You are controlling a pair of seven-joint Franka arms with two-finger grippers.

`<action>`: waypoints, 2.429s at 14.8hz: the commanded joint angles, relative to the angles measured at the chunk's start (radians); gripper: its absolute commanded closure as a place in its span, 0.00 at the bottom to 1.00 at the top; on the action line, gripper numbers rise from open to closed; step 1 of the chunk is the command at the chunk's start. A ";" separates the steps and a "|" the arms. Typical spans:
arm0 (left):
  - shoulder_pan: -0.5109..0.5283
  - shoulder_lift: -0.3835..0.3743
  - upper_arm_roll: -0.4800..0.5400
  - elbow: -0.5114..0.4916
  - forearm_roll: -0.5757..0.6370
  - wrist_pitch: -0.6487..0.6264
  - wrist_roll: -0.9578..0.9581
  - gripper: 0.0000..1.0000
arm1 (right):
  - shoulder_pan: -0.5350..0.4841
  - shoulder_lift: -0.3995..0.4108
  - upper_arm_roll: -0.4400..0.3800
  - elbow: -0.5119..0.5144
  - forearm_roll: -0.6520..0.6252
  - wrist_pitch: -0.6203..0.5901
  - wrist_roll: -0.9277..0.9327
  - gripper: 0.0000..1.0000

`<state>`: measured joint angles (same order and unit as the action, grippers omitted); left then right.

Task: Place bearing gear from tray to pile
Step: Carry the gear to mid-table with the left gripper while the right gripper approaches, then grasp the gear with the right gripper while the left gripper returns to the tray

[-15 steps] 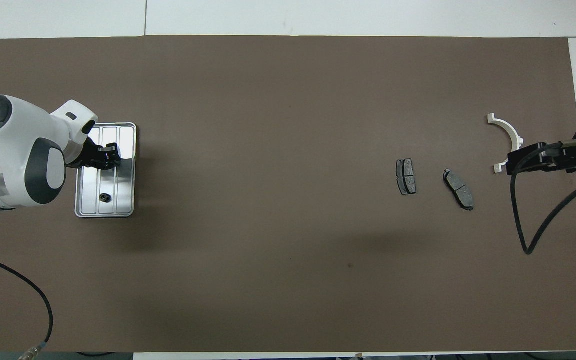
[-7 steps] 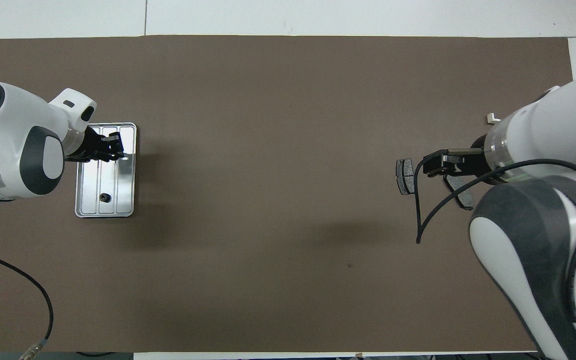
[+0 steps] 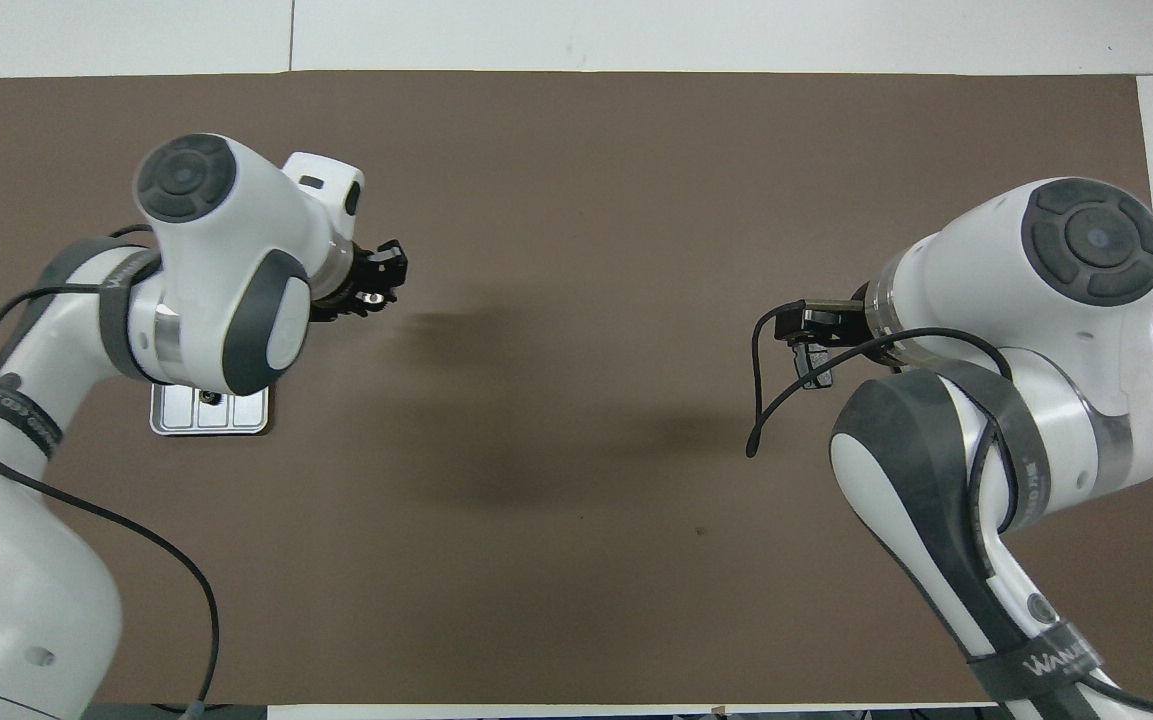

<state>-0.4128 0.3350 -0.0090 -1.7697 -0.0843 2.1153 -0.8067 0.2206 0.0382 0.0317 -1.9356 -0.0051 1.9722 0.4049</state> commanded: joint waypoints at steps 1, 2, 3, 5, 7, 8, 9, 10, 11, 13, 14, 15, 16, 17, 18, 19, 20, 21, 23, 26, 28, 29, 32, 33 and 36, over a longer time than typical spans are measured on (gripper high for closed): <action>-0.127 0.015 0.021 0.009 -0.002 0.032 -0.149 0.85 | 0.000 -0.006 -0.003 -0.006 0.016 0.011 0.014 0.00; -0.159 0.042 0.021 0.007 -0.002 0.060 -0.185 0.85 | 0.000 -0.006 -0.003 -0.006 0.016 0.011 0.014 0.00; -0.191 0.056 0.021 0.009 -0.002 0.078 -0.207 0.85 | 0.000 -0.006 -0.003 -0.006 0.016 0.011 0.012 0.00; -0.230 0.090 0.021 0.007 -0.003 0.127 -0.224 0.85 | 0.000 -0.006 -0.003 -0.006 0.017 0.011 0.012 0.00; -0.230 0.093 0.021 0.001 -0.003 0.137 -0.224 0.85 | 0.000 -0.006 -0.003 -0.006 0.016 0.011 0.012 0.00; -0.231 0.093 0.023 -0.019 -0.002 0.143 -0.224 0.85 | 0.000 -0.006 -0.003 -0.006 0.016 0.011 0.012 0.00; -0.230 0.093 0.023 -0.031 -0.002 0.153 -0.224 0.84 | 0.000 -0.006 -0.003 -0.005 0.016 0.011 0.014 0.00; -0.228 0.093 0.023 -0.037 0.000 0.157 -0.224 0.84 | 0.002 -0.006 -0.003 -0.006 0.016 0.011 0.012 0.00; -0.228 0.090 0.024 -0.051 0.000 0.160 -0.224 0.84 | 0.000 -0.006 -0.003 -0.005 0.016 0.011 0.014 0.00; -0.228 0.087 0.024 -0.072 0.000 0.178 -0.224 0.82 | 0.002 -0.006 -0.003 -0.005 0.016 0.011 0.014 0.00; -0.230 0.087 0.024 -0.074 0.000 0.183 -0.224 0.80 | 0.002 -0.006 -0.003 -0.005 0.016 0.011 0.015 0.00; -0.230 0.087 0.024 -0.076 0.000 0.184 -0.224 0.80 | 0.003 -0.006 -0.003 -0.005 0.016 0.011 0.017 0.00; -0.230 0.085 0.024 -0.077 0.000 0.184 -0.224 0.80 | 0.003 -0.006 -0.003 -0.006 0.016 0.011 0.017 0.00; -0.230 0.085 0.024 -0.082 0.000 0.187 -0.224 0.77 | 0.003 -0.006 -0.003 -0.006 0.016 0.011 0.017 0.00; -0.230 0.084 0.024 -0.085 0.000 0.195 -0.226 0.76 | 0.003 -0.006 -0.003 -0.006 0.016 0.011 0.017 0.00; -0.230 0.084 0.026 -0.089 0.000 0.195 -0.226 0.59 | 0.003 -0.006 -0.003 -0.005 0.016 0.011 0.017 0.00; -0.230 0.082 0.027 -0.083 0.000 0.180 -0.226 0.19 | 0.003 -0.006 -0.003 -0.006 0.016 0.011 0.017 0.00; -0.231 0.082 0.030 -0.074 0.005 0.152 -0.227 0.00 | 0.003 -0.006 -0.003 -0.006 0.016 0.011 0.017 0.00; -0.219 0.078 0.034 -0.027 0.050 0.076 -0.224 0.00 | 0.003 -0.006 -0.003 -0.006 0.016 0.011 0.018 0.00; -0.144 -0.023 0.034 -0.091 0.054 0.051 -0.159 0.00 | 0.026 -0.003 -0.003 -0.006 0.016 0.013 0.075 0.00; -0.068 -0.123 0.034 -0.195 0.054 0.039 -0.007 0.00 | 0.075 0.017 -0.003 -0.002 0.016 0.023 0.126 0.00; -0.016 -0.172 0.032 -0.247 0.054 0.035 0.092 0.00 | 0.095 0.032 -0.004 0.000 0.016 0.049 0.159 0.00; 0.135 -0.238 0.032 -0.318 0.054 0.011 0.358 0.00 | 0.179 0.092 -0.003 0.030 0.011 0.091 0.317 0.00; 0.191 -0.244 0.032 -0.320 0.054 -0.015 0.461 0.00 | 0.210 0.123 -0.004 0.055 0.011 0.093 0.381 0.00; 0.294 -0.252 0.032 -0.346 0.054 -0.006 0.648 0.00 | 0.282 0.222 -0.004 0.162 0.013 0.093 0.517 0.00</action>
<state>-0.1631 0.1094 0.0375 -2.0721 -0.0412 2.1010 -0.2431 0.4705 0.1772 0.0327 -1.8734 -0.0050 2.0662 0.8477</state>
